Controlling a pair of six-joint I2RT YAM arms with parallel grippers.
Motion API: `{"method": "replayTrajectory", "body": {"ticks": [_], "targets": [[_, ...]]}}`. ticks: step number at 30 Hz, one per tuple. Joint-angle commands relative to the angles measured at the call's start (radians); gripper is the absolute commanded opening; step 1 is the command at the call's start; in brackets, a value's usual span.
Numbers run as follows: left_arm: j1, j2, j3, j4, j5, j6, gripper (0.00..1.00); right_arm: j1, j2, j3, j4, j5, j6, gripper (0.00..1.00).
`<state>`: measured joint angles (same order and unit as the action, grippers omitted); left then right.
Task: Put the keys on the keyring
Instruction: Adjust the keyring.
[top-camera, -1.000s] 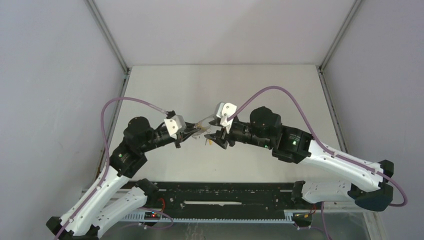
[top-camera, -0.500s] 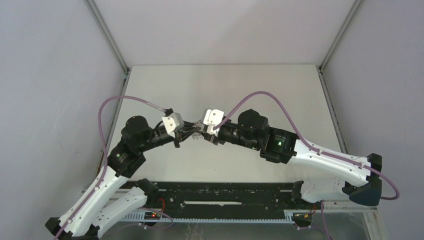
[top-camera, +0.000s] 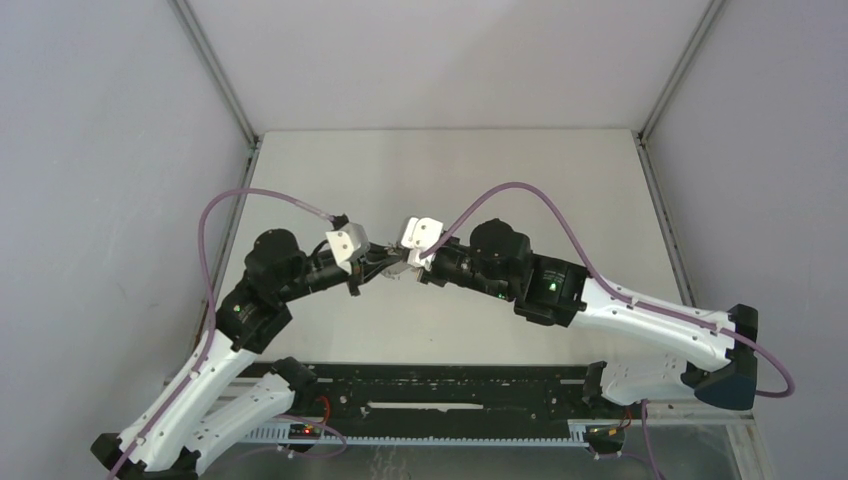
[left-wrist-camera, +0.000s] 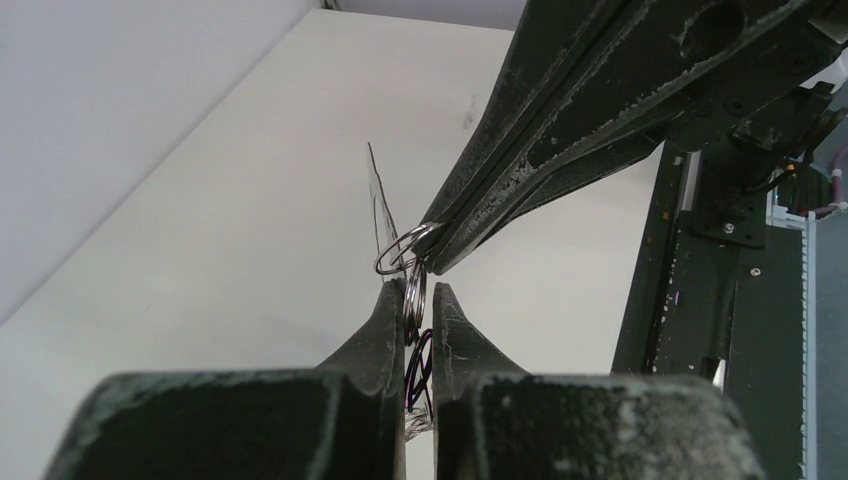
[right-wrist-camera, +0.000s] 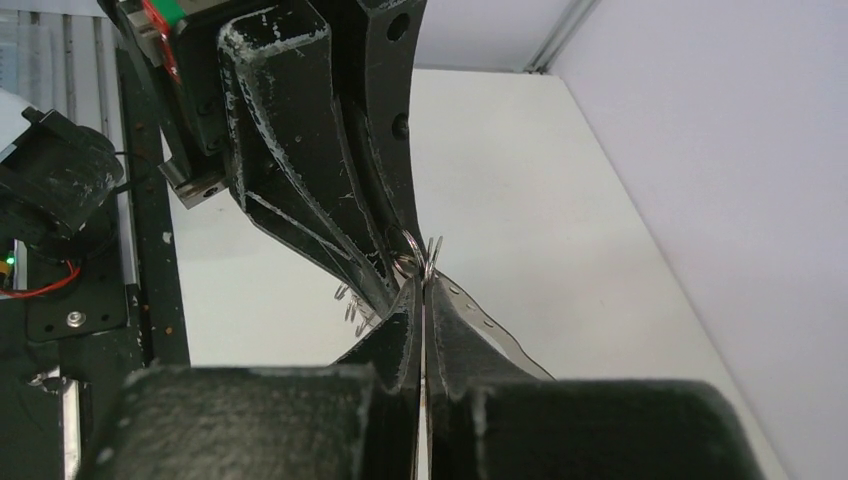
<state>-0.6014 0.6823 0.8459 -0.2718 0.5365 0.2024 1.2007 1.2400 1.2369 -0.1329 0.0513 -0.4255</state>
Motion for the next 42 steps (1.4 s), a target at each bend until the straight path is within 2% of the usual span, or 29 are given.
{"method": "replayTrajectory", "body": {"ticks": [1,6,10,15,25,27,28,30,33,38,42], "targets": [[-0.006,-0.005,0.045,0.014,0.054,0.008,0.00,0.011,0.026,-0.002,0.056,0.037,0.064,0.00],[-0.006,-0.014,0.009,0.063,0.056,0.006,0.00,0.000,0.002,-0.070,0.123,0.051,0.152,0.00],[-0.006,0.007,0.022,0.069,0.053,0.028,0.00,-0.046,-0.025,-0.098,0.177,-0.034,0.253,0.00],[-0.006,-0.008,0.046,0.022,0.037,0.069,0.03,-0.052,-0.078,-0.161,0.257,-0.083,0.235,0.00],[-0.006,-0.054,0.032,0.006,0.056,0.110,0.01,-0.057,-0.113,-0.185,0.292,-0.093,0.255,0.00],[-0.006,-0.055,0.030,0.005,0.056,0.117,0.08,-0.056,-0.113,-0.186,0.291,-0.100,0.259,0.00],[-0.006,-0.054,0.030,0.005,0.056,0.118,0.15,-0.055,-0.113,-0.185,0.288,-0.105,0.262,0.00],[-0.006,-0.053,0.030,0.001,0.054,0.118,0.34,-0.053,-0.113,-0.185,0.283,-0.117,0.270,0.00],[-0.006,-0.059,0.030,-0.003,0.045,0.114,0.50,-0.050,-0.110,-0.185,0.274,-0.125,0.281,0.00],[-0.006,-0.079,0.041,-0.017,0.075,0.101,0.70,-0.052,-0.107,-0.185,0.250,-0.136,0.292,0.00],[-0.006,-0.103,0.070,-0.124,0.169,0.139,0.78,-0.052,-0.106,-0.185,0.218,-0.156,0.291,0.00]]}}
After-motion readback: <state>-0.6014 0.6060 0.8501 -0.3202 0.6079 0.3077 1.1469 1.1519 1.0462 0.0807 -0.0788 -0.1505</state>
